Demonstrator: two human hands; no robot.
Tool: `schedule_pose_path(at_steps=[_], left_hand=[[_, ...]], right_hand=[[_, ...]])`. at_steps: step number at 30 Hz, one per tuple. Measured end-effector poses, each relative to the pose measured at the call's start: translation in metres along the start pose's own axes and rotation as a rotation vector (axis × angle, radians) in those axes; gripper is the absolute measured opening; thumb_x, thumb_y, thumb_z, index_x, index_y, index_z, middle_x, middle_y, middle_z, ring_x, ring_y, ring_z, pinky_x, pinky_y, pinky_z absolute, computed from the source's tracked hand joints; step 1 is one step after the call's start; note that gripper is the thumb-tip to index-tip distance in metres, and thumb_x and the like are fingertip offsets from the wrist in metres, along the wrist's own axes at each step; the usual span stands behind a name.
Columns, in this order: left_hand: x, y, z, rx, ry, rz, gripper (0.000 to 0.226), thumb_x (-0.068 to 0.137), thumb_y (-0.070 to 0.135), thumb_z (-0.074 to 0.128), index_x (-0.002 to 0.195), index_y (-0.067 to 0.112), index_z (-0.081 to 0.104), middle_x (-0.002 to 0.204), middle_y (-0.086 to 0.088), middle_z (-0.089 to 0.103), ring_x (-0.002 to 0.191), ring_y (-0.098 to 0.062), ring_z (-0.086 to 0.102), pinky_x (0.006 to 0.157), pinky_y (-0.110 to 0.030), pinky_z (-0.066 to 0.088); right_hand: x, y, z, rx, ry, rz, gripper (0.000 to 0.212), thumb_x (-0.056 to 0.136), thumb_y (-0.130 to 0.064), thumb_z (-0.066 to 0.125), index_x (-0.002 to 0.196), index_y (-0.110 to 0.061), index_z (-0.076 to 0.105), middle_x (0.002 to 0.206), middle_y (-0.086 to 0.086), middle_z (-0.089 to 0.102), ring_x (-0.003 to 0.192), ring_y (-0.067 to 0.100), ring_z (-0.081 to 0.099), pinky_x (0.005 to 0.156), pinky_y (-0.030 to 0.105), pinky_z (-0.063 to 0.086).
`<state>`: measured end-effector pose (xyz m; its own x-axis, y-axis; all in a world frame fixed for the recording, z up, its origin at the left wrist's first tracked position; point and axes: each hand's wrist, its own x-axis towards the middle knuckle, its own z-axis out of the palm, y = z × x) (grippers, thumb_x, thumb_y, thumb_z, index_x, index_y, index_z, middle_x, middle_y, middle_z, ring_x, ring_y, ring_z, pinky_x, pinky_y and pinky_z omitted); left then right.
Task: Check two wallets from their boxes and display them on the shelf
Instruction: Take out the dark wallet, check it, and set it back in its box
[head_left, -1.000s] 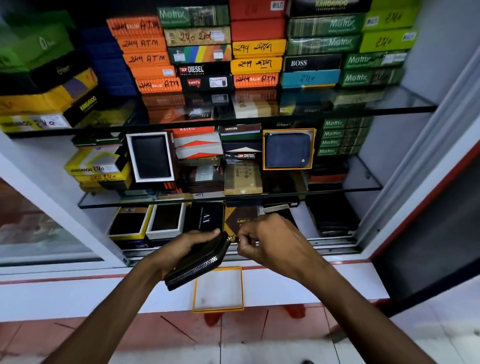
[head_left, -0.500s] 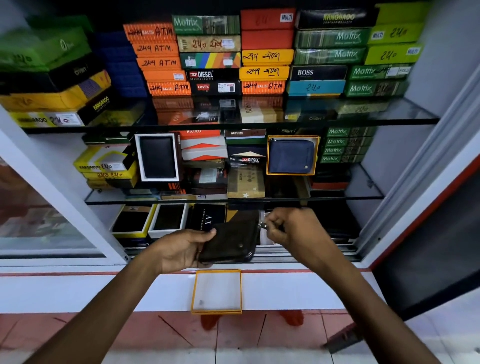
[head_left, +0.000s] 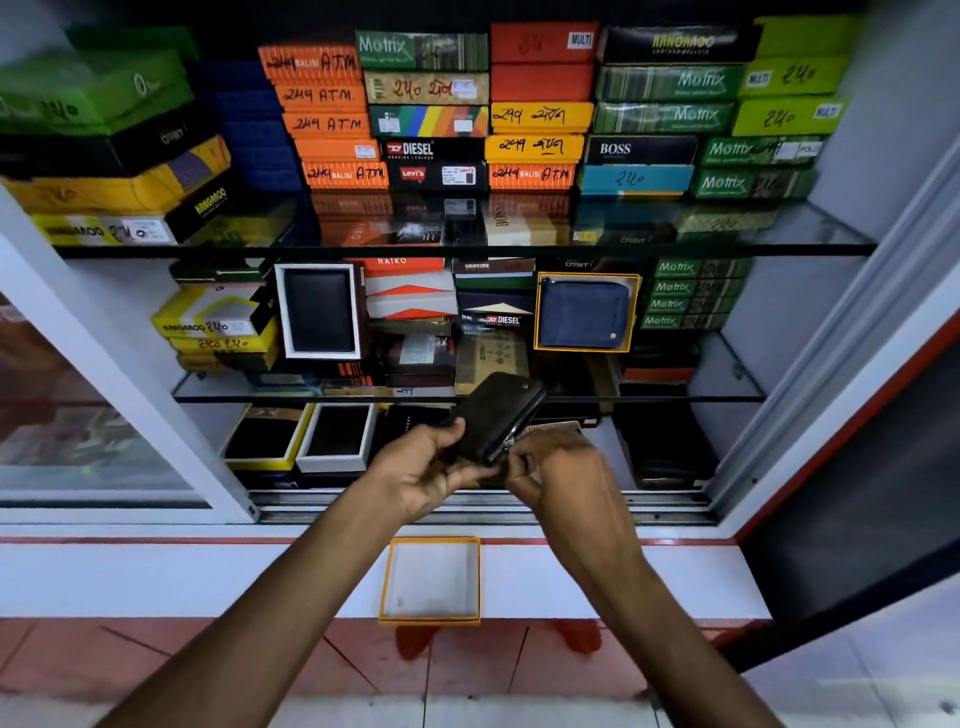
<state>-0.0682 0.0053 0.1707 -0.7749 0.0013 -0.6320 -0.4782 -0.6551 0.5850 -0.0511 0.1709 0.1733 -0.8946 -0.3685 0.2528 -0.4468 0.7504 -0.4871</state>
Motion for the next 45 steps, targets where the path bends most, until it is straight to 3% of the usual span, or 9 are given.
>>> schedule_pose_path(at_steps=[4, 9, 15, 21, 26, 30, 37, 41, 45], left_hand=[[0.000, -0.003, 0.020, -0.058, 0.008, 0.056, 0.011, 0.093, 0.005, 0.058, 0.096, -0.004, 0.057, 0.093, -0.023, 0.065, 0.086, -0.034, 0.066, 0.045, -0.042, 0.059], [0.000, -0.008, 0.013, -0.119, -0.008, 0.089, 0.020, 0.092, 0.010, 0.059, 0.109, -0.001, 0.057, 0.098, -0.025, 0.067, 0.081, -0.036, 0.069, 0.071, -0.053, 0.058], [-0.004, -0.015, -0.014, -0.043, -0.032, 0.119, 0.012, 0.091, 0.014, 0.060, 0.099, 0.005, 0.060, 0.074, -0.016, 0.077, 0.060, -0.027, 0.075, 0.050, -0.035, 0.061], [-0.020, 0.007, -0.039, 0.192, -0.190, 0.122, 0.025, 0.087, 0.011, 0.059, 0.111, 0.008, 0.066, 0.092, -0.012, 0.071, 0.069, -0.019, 0.072, 0.048, -0.026, 0.055], [-0.032, 0.022, -0.037, 0.439, -0.421, -0.004, 0.061, 0.062, 0.020, 0.089, 0.118, 0.008, 0.070, 0.123, -0.017, 0.069, 0.103, -0.025, 0.070, 0.088, -0.039, 0.056], [-0.045, -0.007, -0.009, 0.664, -0.673, -0.088, 0.042, 0.086, 0.014, 0.064, 0.126, 0.003, 0.063, 0.112, -0.008, 0.073, 0.097, -0.014, 0.070, 0.091, -0.025, 0.051], [-0.042, 0.002, -0.015, 0.552, -0.481, 0.023, 0.045, 0.083, 0.018, 0.069, 0.124, 0.002, 0.064, 0.117, -0.017, 0.066, 0.099, -0.026, 0.064, 0.081, -0.040, 0.054], [-0.037, 0.014, -0.027, 0.502, -0.372, 0.062, 0.037, 0.079, 0.018, 0.072, 0.114, 0.006, 0.072, 0.111, -0.017, 0.068, 0.095, -0.026, 0.066, 0.071, -0.041, 0.057], [-0.032, 0.024, -0.032, 0.459, -0.323, 0.058, 0.043, 0.078, 0.015, 0.066, 0.119, 0.002, 0.068, 0.114, -0.018, 0.069, 0.096, -0.027, 0.068, 0.063, -0.038, 0.062]], right_hand=[[-0.003, 0.004, 0.011, 0.019, 0.058, 0.000, 0.013, 0.089, -0.021, 0.056, 0.082, -0.015, 0.065, 0.082, 0.002, 0.067, 0.083, 0.018, 0.057, 0.067, 0.021, 0.032], [-0.001, 0.023, 0.001, 0.022, 0.123, -0.034, 0.012, 0.090, -0.015, 0.056, 0.081, -0.023, 0.057, 0.081, -0.004, 0.056, 0.080, 0.015, 0.050, 0.067, 0.027, 0.039], [0.009, 0.040, -0.028, -0.142, 0.234, -0.071, 0.017, 0.098, -0.025, 0.052, 0.105, -0.018, 0.066, 0.100, 0.002, 0.066, 0.094, 0.021, 0.059, 0.068, 0.037, 0.055], [0.031, 0.044, -0.048, -0.185, 0.143, -0.144, 0.025, 0.099, -0.042, 0.046, 0.106, -0.031, 0.067, 0.105, -0.015, 0.069, 0.097, 0.012, 0.054, 0.066, 0.027, 0.044], [0.067, 0.042, -0.031, -0.012, 0.034, -0.227, 0.019, 0.096, -0.038, 0.051, 0.096, -0.031, 0.069, 0.102, -0.016, 0.072, 0.096, 0.009, 0.054, 0.073, 0.033, 0.049], [0.080, 0.026, -0.008, 0.248, -0.113, -0.300, 0.015, 0.095, -0.026, 0.057, 0.097, -0.026, 0.071, 0.091, -0.013, 0.074, 0.091, 0.000, 0.066, 0.082, 0.035, 0.058], [0.061, 0.054, -0.018, 0.844, -0.078, -0.001, 0.025, 0.099, -0.028, 0.051, 0.107, -0.016, 0.071, 0.090, 0.002, 0.078, 0.057, 0.009, 0.059, 0.046, 0.018, 0.044], [0.035, 0.064, -0.039, 1.026, -0.273, 0.124, 0.046, 0.094, -0.048, 0.036, 0.117, -0.022, 0.067, 0.102, 0.011, 0.078, 0.073, 0.021, 0.069, 0.059, 0.027, 0.055], [0.020, 0.067, -0.044, 1.072, -0.465, 0.087, 0.043, 0.094, -0.036, 0.047, 0.127, -0.014, 0.063, 0.098, 0.012, 0.076, 0.079, 0.021, 0.070, 0.065, 0.027, 0.058]])
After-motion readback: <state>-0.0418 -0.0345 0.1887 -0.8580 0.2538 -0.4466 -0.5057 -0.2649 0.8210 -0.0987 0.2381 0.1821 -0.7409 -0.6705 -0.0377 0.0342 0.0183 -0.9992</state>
